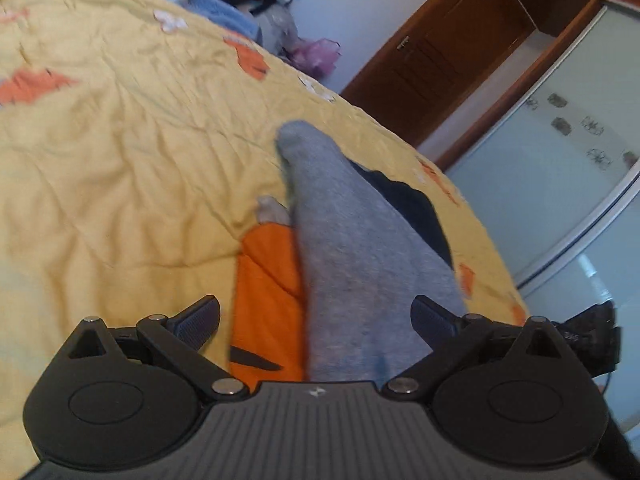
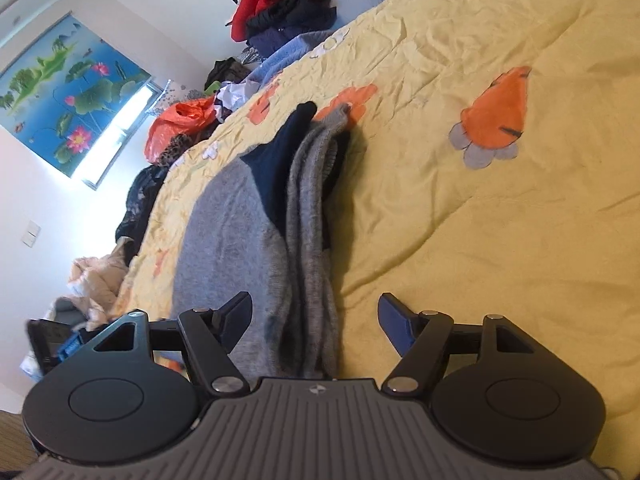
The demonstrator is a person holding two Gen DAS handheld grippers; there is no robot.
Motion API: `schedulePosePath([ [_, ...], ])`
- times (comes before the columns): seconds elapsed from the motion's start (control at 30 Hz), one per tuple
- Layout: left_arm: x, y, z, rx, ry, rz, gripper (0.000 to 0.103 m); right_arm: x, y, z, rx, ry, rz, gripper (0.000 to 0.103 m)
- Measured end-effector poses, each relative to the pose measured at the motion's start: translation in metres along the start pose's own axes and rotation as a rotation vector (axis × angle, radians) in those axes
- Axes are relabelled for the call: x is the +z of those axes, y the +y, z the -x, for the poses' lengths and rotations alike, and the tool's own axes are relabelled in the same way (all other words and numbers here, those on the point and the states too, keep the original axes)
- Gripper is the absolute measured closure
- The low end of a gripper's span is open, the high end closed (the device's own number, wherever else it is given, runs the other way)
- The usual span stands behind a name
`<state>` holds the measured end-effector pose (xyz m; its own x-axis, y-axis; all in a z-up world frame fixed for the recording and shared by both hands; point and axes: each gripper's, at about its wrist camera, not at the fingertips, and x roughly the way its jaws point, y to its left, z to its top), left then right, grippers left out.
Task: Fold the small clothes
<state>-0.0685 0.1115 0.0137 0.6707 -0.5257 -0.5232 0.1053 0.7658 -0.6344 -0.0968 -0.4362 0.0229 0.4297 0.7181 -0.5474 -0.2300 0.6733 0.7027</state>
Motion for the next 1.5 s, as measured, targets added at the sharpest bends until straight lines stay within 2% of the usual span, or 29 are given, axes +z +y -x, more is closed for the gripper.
schedulePosePath([
  [0.13,0.001,-0.001,-0.015,-0.065,0.053,0.037,0.001,-0.007,0.010,-0.016,0.067,0.048,0.021,0.029],
  [0.17,0.003,-0.001,-0.014,-0.078,0.069,0.047,0.008,-0.008,0.012,-0.019,0.078,0.053,0.025,0.029],
  [0.2,0.002,-0.002,-0.016,-0.084,0.082,0.051,0.032,-0.009,0.014,-0.022,0.080,0.054,0.036,0.031],
  [0.23,0.001,-0.002,-0.020,-0.090,0.111,0.054,0.051,-0.009,0.017,-0.024,0.066,0.063,0.053,0.045],
  [0.27,-0.001,-0.003,-0.026,-0.063,0.151,0.051,0.078,-0.009,0.018,-0.028,0.044,0.084,0.065,0.056],
  [0.3,-0.003,-0.004,-0.030,-0.032,0.166,0.042,0.085,-0.009,0.018,-0.031,0.028,0.101,0.072,0.075],
  [0.47,-0.007,-0.022,-0.017,0.007,0.126,-0.032,0.092,-0.011,0.031,-0.018,0.051,0.094,0.119,0.078],
  [0.57,-0.009,-0.039,0.014,-0.029,0.103,-0.084,0.092,-0.015,0.046,0.010,0.120,0.091,0.171,0.078],
  [0.63,-0.018,-0.044,0.031,-0.062,0.118,-0.099,0.092,-0.023,0.051,0.025,0.152,0.110,0.186,0.078],
  [0.77,-0.047,-0.029,0.027,-0.015,0.235,-0.125,0.089,-0.049,0.035,0.024,0.153,0.222,0.157,0.078],
  [0.8,-0.051,-0.023,0.024,0.009,0.253,-0.115,0.087,-0.053,0.030,0.021,0.127,0.231,0.139,0.074],
  [0.83,-0.051,-0.017,0.026,-0.007,0.245,-0.097,0.086,-0.055,0.024,0.020,0.099,0.226,0.112,0.066],
  [0.87,-0.046,-0.015,0.029,-0.011,0.234,-0.088,0.077,-0.053,0.022,0.023,0.099,0.209,0.095,0.063],
  [0.9,-0.040,-0.017,0.034,0.008,0.216,-0.101,0.063,-0.048,0.021,0.029,0.113,0.169,0.088,0.058],
  [0.93,-0.032,-0.020,0.040,0.028,0.183,-0.127,0.052,-0.041,0.022,0.037,0.127,0.116,0.087,0.043],
  [0.97,-0.024,-0.026,0.050,0.049,0.118,-0.164,0.027,-0.033,0.023,0.045,0.140,0.058,0.089,0.038],
  [1.0,-0.017,-0.031,0.057,0.069,0.048,-0.202,0.013,-0.023,0.023,0.051,0.151,-0.006,0.087,0.029],
  [1.07,-0.001,-0.046,0.062,0.138,-0.086,-0.301,0.012,0.003,0.025,0.053,0.123,-0.106,0.077,0.029],
  [1.13,0.009,-0.063,0.049,0.230,-0.167,-0.406,0.012,0.026,0.028,0.044,0.057,-0.176,0.086,0.031],
  [1.2,0.006,-0.084,0.026,0.328,-0.250,-0.569,0.012,0.045,0.030,0.029,0.005,-0.212,0.092,0.037],
  [1.27,-0.004,-0.104,-0.002,0.351,-0.274,-0.710,0.012,0.059,0.031,0.006,0.008,-0.200,0.088,0.047],
  [1.3,-0.010,-0.110,-0.014,0.332,-0.261,-0.752,0.012,0.063,0.033,-0.008,0.003,-0.178,0.101,0.050],
  [1.37,-0.018,-0.119,-0.039,0.286,-0.192,-0.799,0.012,0.067,0.038,-0.038,-0.054,-0.118,0.124,0.050],
  [1.43,-0.017,-0.117,-0.062,0.280,-0.124,-0.765,0.012,0.067,0.038,-0.065,-0.091,-0.052,0.146,0.053],
  [1.47,-0.015,-0.111,-0.074,0.292,-0.081,-0.727,0.012,0.067,0.037,-0.073,-0.094,-0.032,0.153,0.060],
  [1.5,-0.013,-0.106,-0.082,0.311,-0.062,-0.697,0.012,0.066,0.037,-0.077,-0.083,-0.018,0.162,0.079],
])
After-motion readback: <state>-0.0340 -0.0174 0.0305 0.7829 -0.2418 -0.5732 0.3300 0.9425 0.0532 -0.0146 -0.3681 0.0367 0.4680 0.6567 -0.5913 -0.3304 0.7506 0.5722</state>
